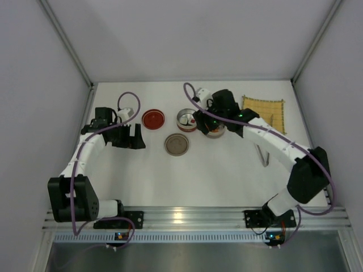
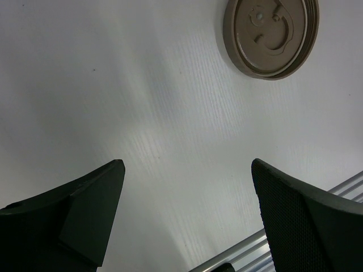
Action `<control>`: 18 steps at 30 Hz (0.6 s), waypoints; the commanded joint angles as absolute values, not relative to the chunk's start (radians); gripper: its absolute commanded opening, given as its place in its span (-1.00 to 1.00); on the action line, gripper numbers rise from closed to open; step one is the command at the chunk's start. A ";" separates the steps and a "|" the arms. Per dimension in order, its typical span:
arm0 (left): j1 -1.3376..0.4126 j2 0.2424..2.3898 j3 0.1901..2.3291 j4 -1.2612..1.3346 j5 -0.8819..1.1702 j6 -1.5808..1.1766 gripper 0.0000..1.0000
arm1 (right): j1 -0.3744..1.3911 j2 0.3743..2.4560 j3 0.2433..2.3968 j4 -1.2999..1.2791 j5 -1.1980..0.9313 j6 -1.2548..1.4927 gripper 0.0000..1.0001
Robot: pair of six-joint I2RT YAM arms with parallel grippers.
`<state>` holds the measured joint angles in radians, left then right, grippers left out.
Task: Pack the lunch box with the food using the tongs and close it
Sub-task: Place the clamp on the plate, then pick up the box lid from the center of the board.
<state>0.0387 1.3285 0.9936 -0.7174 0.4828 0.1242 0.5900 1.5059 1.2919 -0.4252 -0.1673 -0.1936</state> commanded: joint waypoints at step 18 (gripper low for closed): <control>0.043 1.315 0.976 -0.667 0.468 0.112 0.96 | 0.752 2.037 1.572 -0.519 0.008 0.024 0.08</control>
